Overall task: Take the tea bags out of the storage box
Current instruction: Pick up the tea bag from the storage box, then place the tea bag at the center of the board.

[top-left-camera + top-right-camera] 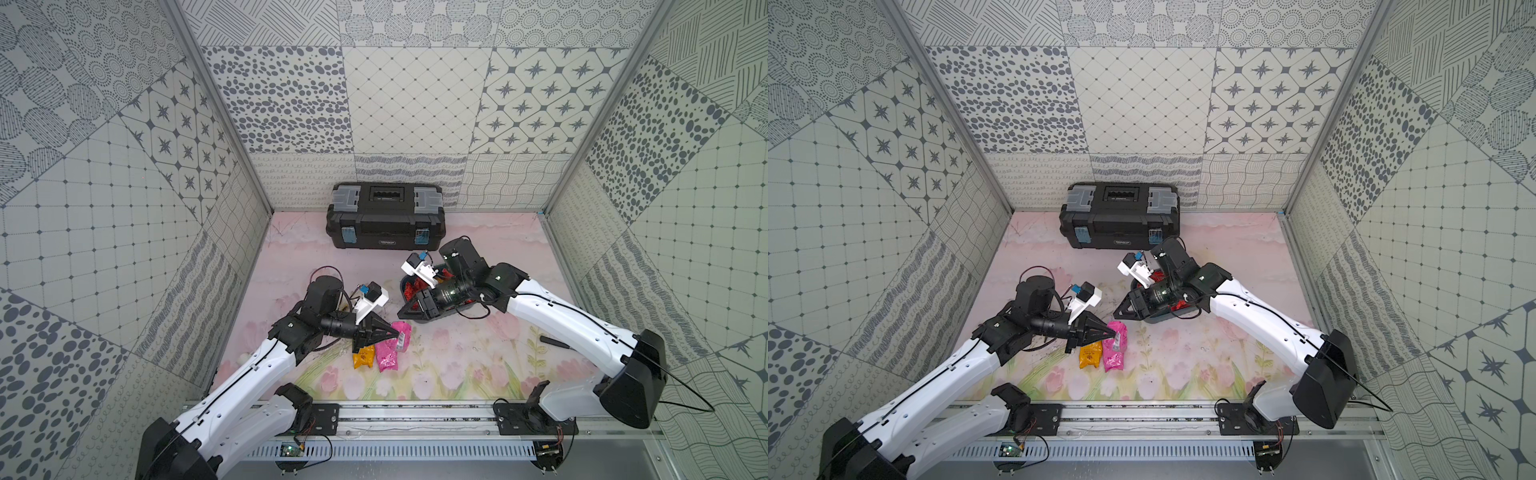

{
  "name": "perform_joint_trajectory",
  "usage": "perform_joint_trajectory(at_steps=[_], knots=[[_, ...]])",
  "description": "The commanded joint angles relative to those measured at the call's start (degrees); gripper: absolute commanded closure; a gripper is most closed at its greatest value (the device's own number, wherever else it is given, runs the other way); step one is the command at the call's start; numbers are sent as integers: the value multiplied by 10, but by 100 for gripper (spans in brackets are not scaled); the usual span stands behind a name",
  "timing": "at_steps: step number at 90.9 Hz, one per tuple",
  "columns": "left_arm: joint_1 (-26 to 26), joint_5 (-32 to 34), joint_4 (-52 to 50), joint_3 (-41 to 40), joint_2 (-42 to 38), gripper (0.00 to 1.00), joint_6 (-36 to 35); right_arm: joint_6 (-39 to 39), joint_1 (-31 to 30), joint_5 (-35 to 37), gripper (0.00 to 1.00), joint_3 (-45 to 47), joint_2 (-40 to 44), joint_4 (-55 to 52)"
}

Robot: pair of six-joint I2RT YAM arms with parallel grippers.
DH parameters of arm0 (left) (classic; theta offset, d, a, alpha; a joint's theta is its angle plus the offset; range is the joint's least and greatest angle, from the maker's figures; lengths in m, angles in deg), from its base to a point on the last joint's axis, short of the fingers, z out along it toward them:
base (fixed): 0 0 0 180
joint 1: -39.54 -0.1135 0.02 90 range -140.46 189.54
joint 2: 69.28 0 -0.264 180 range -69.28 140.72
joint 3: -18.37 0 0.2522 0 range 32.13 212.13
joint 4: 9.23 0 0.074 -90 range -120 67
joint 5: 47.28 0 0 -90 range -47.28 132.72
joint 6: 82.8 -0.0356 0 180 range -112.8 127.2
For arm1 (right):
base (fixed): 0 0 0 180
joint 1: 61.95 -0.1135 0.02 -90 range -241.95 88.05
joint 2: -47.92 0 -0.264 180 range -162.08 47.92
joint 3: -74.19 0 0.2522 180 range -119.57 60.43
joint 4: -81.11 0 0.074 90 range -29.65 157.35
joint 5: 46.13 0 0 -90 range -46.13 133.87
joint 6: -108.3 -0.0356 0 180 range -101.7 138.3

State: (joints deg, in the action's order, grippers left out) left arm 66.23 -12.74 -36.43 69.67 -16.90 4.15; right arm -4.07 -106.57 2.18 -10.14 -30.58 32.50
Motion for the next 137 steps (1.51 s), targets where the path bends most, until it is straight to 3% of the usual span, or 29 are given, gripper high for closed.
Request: perform_joint_trajectory(at_steps=[1, 22, 37, 59, 69, 79, 84, 94, 101, 105, 112, 121, 137], knots=[[0, -9, 73, -31, -13, 99, 89, 4, -5, 89, 52, 52, 73, 96], [0, 34, 251, -99, -29, 98, 286, 97, -85, 191, 51, 222, 173, 240], [0, 59, 276, -111, -35, 98, 317, 127, -116, 235, 46, 309, 207, 344], [0, 64, 298, -113, -32, 97, 340, 150, -134, 214, 45, 309, 153, 356], [0, 68, 301, -114, -34, 96, 344, 141, -138, 205, 51, 296, 122, 374], [0, 74, 293, -116, -42, 93, 341, 131, -139, 201, 69, 294, 110, 391], [0, 80, 286, -116, -49, 88, 336, 124, -138, 202, 77, 296, 110, 397], [1, 108, 263, -116, -67, 63, 316, 82, -138, 201, 87, 301, 112, 394], [0, 148, 244, -115, -83, 34, 308, 37, -138, 199, 90, 306, 115, 377], [0, 179, 230, -114, -95, 23, 305, 2, -138, 204, 93, 309, 117, 356], [1, 254, 201, -110, -118, 15, 308, -65, -137, 233, 95, 313, 121, 303], [0, 349, 154, -100, -133, 12, 325, -149, -131, 241, 96, 331, 129, 263], [-1, 492, 43, -64, -109, 11, 418, -211, -110, 160, 97, 336, 94, 235]])
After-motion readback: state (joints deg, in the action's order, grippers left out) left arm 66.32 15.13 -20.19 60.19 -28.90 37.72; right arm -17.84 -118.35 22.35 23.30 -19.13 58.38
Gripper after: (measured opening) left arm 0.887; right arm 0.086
